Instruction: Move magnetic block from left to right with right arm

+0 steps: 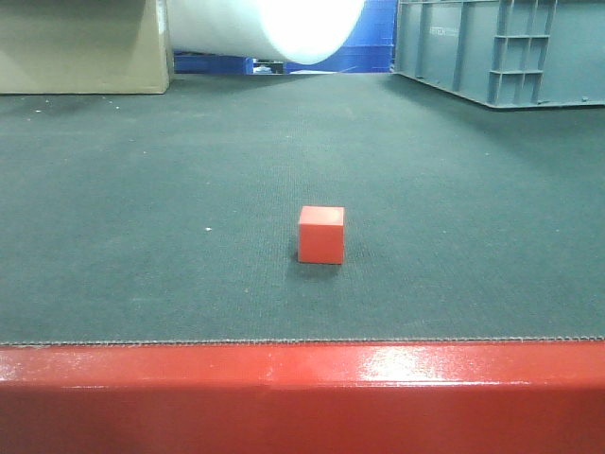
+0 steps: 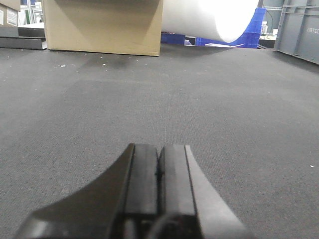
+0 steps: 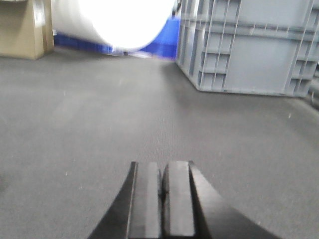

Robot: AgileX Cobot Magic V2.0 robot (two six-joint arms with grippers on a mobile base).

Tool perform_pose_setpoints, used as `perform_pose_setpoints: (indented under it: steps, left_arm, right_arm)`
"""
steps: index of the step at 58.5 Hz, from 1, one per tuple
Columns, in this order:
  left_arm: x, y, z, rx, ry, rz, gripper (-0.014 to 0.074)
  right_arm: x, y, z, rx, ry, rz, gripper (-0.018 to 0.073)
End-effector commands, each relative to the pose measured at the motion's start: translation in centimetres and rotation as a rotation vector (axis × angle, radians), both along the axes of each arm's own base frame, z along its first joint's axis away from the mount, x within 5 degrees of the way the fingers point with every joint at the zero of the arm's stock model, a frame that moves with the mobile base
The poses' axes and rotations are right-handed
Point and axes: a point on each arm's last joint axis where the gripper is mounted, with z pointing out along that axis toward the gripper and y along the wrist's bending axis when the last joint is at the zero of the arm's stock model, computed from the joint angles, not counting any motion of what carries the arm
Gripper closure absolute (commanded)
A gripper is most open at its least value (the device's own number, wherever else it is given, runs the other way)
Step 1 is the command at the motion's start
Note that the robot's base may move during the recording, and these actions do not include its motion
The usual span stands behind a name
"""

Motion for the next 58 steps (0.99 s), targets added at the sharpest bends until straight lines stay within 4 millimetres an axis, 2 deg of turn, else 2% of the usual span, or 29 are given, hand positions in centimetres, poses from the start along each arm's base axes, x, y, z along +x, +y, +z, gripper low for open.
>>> perform_pose_setpoints:
  steps: [1, 58]
  left_arm:
    - [-0.06, 0.01, 0.40, -0.012, -0.076, 0.000, 0.0713]
    - [-0.06, 0.01, 0.40, -0.012, -0.076, 0.000, 0.0713]
  right_arm:
    - [-0.30, -0.05, 0.77, -0.014, -0.101, -0.010, 0.0503]
    - [-0.24, -0.05, 0.32, -0.032, -0.052, -0.013, 0.0503]
